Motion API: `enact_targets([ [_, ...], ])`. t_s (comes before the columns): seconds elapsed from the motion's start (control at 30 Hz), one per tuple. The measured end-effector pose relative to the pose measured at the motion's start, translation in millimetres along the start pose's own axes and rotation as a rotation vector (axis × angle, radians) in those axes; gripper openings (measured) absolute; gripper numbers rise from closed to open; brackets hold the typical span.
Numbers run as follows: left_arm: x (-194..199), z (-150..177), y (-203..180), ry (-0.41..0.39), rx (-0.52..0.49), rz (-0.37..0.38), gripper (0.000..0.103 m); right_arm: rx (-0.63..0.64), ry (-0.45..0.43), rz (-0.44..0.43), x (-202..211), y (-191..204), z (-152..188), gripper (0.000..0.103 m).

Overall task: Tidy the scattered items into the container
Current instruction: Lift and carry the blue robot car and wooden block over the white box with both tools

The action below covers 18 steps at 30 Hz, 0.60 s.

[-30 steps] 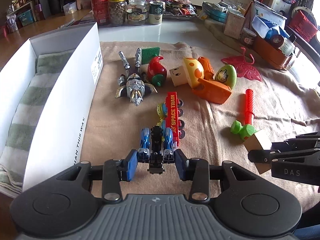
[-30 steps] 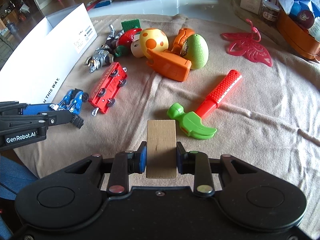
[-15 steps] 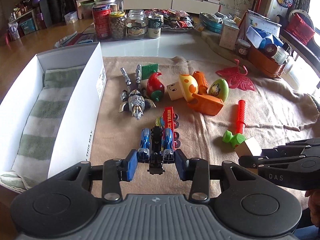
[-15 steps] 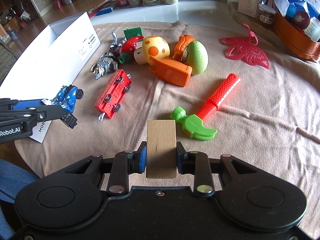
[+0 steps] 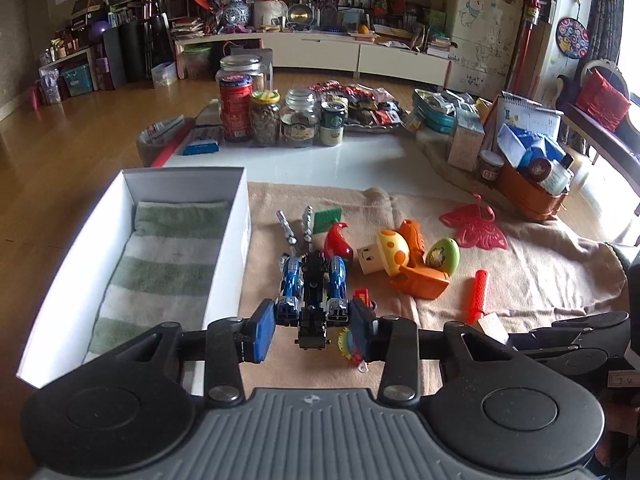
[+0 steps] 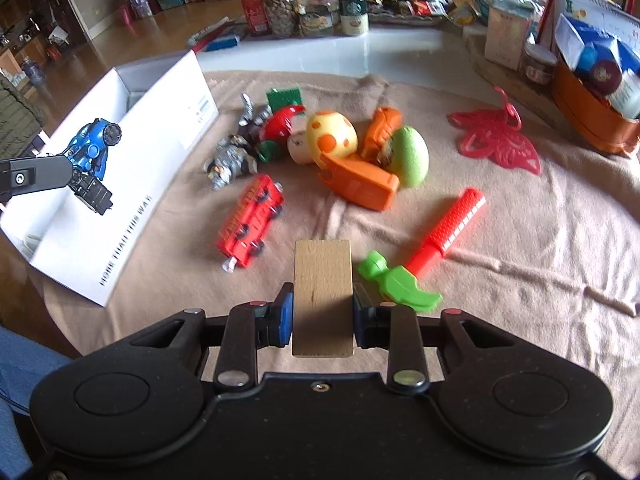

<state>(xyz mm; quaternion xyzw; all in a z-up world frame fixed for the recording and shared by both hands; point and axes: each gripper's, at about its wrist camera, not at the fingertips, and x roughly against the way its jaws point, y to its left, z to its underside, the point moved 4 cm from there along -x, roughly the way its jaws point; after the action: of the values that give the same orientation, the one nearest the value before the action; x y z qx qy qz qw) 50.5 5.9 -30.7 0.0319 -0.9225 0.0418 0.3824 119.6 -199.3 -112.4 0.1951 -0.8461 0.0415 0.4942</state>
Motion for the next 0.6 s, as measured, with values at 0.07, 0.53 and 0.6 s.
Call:
enact_targets([
  [0.07,9.9,-7.1,14.7,-0.02,0.016,-0.017,0.041,0.028,-0.023,0.001,8.9,13.8,-15.1,0.03],
  [0.53,25.2,-12.0,138.4,-0.037,0.199,-0.133,0.041,0.211,-0.111,-0.135,25.7,159.8,-123.3,0.03],
  [0.6,17.2,-2.4,151.5,-0.01,0.22,-0.138,0.041,0.232,-0.093,-0.163,15.1,183.3,-130.7,0.03],
])
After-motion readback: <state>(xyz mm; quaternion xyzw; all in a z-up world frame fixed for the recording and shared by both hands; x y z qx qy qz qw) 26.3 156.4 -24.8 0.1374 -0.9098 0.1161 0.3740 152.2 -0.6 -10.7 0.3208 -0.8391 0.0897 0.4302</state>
